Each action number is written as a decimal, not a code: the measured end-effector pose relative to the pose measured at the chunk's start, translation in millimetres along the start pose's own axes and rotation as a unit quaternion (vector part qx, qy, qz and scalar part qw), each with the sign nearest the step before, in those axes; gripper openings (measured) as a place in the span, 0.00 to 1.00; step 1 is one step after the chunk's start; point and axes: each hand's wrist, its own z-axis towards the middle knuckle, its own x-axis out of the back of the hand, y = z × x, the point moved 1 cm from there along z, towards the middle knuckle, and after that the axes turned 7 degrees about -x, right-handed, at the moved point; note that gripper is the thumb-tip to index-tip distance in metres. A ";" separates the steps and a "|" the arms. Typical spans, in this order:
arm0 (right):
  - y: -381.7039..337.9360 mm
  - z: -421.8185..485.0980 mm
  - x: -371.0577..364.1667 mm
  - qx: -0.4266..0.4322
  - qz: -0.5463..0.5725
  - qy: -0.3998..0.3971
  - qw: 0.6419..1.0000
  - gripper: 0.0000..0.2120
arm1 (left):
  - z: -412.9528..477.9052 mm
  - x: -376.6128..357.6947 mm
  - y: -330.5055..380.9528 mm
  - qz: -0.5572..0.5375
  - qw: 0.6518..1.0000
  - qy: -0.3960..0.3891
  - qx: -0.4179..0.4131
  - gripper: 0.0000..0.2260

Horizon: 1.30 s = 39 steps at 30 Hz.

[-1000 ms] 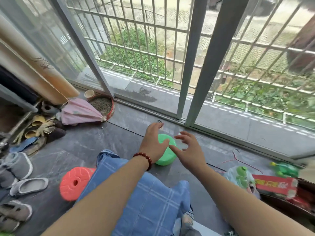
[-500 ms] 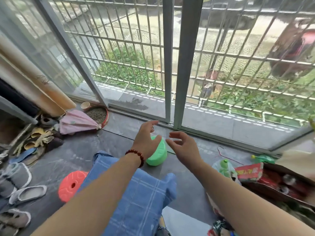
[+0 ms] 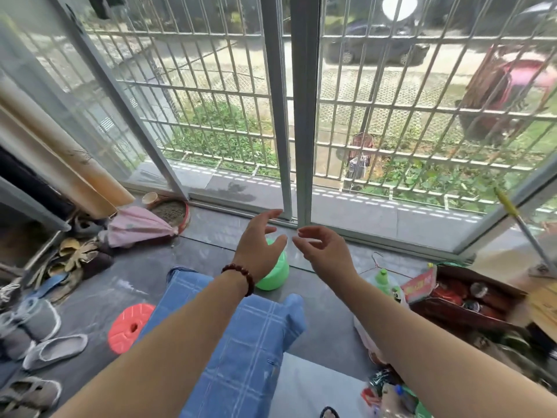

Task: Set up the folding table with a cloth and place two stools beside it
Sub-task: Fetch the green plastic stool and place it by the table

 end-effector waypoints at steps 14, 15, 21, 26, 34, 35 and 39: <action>-9.3 -96.6 -68.2 0.049 -0.016 0.059 0.997 0.07 | -86.4 80.9 -0.6 -0.028 0.999 -0.008 -0.045 0.18; -7.7 -106.6 -78.1 0.049 -0.015 0.067 0.996 0.07 | -95.8 89.5 -3.7 -0.027 0.998 -0.012 -0.050 0.18; -2.1 -168.4 -133.9 0.062 -0.001 0.115 0.991 0.06 | -147.6 140.6 -22.9 -0.041 0.996 -0.032 -0.066 0.17; 3.4 -215.0 -162.1 0.057 0.002 0.135 0.989 0.05 | -177.9 166.2 -29.1 -0.056 0.996 -0.042 -0.064 0.17; 1.9 -266.4 -180.1 0.065 -0.002 0.140 0.988 0.05 | -220.7 189.1 -22.1 -0.073 0.994 -0.032 -0.076 0.16; 1.8 -273.1 -180.4 0.067 -0.005 0.140 0.988 0.05 | -226.6 190.4 -20.8 -0.073 0.994 -0.030 -0.076 0.16; 4.7 -305.1 -175.6 0.072 -0.010 0.143 0.987 0.04 | -255.2 189.9 -10.6 -0.092 0.993 -0.021 -0.074 0.15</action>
